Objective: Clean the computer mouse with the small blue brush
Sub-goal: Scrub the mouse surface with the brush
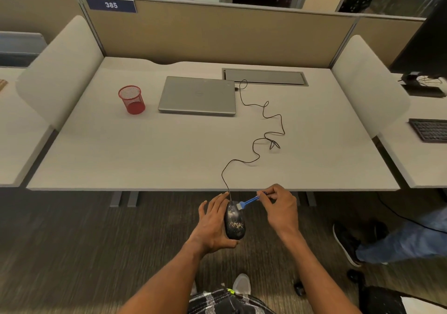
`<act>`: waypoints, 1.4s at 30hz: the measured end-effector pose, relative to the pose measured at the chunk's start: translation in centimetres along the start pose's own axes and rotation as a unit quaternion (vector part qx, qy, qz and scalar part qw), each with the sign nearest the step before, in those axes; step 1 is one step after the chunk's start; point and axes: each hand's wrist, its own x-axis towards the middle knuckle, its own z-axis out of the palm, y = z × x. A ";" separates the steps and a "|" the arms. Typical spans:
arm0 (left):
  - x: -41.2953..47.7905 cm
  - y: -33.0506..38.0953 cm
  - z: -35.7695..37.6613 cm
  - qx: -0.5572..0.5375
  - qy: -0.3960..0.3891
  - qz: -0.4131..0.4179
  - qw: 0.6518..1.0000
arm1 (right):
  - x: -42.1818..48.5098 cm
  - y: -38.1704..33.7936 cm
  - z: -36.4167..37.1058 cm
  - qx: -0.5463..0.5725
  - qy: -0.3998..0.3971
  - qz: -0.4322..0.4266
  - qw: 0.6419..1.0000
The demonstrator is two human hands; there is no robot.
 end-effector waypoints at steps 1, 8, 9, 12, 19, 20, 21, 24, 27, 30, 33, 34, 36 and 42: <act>0.0 0.0 0.0 0.001 -0.001 0.000 1.000 | 0.0 0.0 0.0 -0.004 -0.002 -0.002 1.000; -0.1 0.0 0.1 0.002 -0.003 -0.003 1.000 | 0.0 -0.5 0.1 -0.030 -0.012 -0.027 0.999; -0.1 0.1 0.1 0.004 -0.003 -0.002 1.000 | -0.1 -0.6 0.1 -0.042 -0.016 -0.036 0.998; -0.2 0.2 0.1 0.001 -0.004 0.000 1.000 | -0.4 -0.7 0.2 -0.101 0.003 -0.085 0.991; -0.3 0.6 -0.1 0.006 0.008 0.017 1.000 | -0.7 -1.9 1.0 -0.092 0.007 -0.086 0.992; -0.3 0.6 -0.1 0.006 0.008 0.018 1.000 | -0.7 -1.9 1.0 -0.096 0.014 -0.085 0.992; -0.3 0.6 -0.1 0.006 0.008 0.019 1.000 | -0.7 -1.9 1.1 -0.094 0.015 -0.083 0.992; -0.4 0.6 -0.1 0.005 0.007 0.017 1.000 | -0.6 -2.2 1.2 -0.063 -0.014 -0.065 0.996; -0.4 0.5 -0.2 0.007 0.002 0.015 1.000 | -0.8 -2.1 1.4 -0.092 0.004 -0.068 0.993; -0.4 0.5 -0.2 0.007 0.000 0.014 1.000 | -0.8 -2.0 1.5 -0.061 0.000 -0.049 0.997; -0.4 0.4 -0.2 0.011 -0.002 0.008 1.000 | -0.8 -2.0 1.8 -0.017 -0.026 -0.007 1.000; -0.4 0.4 -0.3 0.010 -0.004 0.006 1.000 | -0.9 -1.8 1.9 -0.020 -0.019 -0.001 1.000; -0.3 0.4 -0.3 0.009 -0.006 0.005 1.000 | -1.1 -1.8 1.9 -0.037 0.016 -0.002 0.999; -0.3 0.5 -0.3 0.006 -0.001 0.005 1.000 | -1.1 -1.6 2.0 -0.034 -0.004 -0.031 0.999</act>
